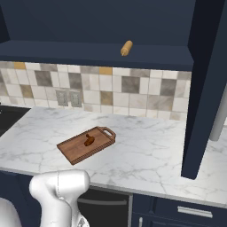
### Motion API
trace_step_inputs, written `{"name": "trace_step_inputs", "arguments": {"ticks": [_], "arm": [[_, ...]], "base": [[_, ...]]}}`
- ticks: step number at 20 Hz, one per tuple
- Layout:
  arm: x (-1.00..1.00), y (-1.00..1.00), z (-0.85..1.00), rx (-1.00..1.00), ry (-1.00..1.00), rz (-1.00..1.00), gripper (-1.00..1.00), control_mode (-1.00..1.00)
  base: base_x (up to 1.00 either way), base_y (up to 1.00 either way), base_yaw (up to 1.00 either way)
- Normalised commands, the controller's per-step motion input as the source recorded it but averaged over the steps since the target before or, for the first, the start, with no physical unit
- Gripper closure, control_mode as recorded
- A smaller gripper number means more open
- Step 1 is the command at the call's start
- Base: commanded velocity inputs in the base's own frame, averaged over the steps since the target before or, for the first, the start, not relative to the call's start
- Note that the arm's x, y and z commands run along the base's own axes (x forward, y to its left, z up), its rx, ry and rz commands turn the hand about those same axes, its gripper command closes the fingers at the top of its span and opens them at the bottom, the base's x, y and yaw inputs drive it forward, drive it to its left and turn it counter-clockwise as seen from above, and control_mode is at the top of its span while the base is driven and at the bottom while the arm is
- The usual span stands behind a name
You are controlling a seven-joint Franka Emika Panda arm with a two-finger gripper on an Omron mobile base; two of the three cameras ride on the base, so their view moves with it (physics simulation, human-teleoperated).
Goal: Open the cabinet, retrieve the rolling pin, and place it next to the meat on the cutting board to prepare for tenderizing.
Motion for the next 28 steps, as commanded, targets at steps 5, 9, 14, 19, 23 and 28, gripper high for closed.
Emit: {"name": "trace_step_inputs", "arguments": {"ticks": [5, 9, 14, 19, 23, 28], "arm": [[-0.12, -0.95, 0.05, -0.18, -0.21, -0.13, -1.0, -1.0], [-0.01, -0.84, 0.1, -0.2, -0.22, -0.14, -1.0, -1.0], [0.0, -0.66, 0.14, -0.24, -0.27, -0.17, -1.0, -1.0], [0.0, -0.6, 0.12, -0.22, -0.29, -0.22, -1.0, -1.0], [-0.01, -0.61, 0.04, -0.19, -0.27, -0.26, -1.0, -1.0], [0.0, -0.56, 0.22, -0.1, -0.19, -0.28, -1.0, -1.0]], "base": [[0.0, 0.0, 0.0], [0.0, 0.0, 0.0], [0.0, 0.0, 0.0], [0.0, 0.0, 0.0], [0.0, 0.0, 0.0], [0.0, 0.0, 0.0]]}}
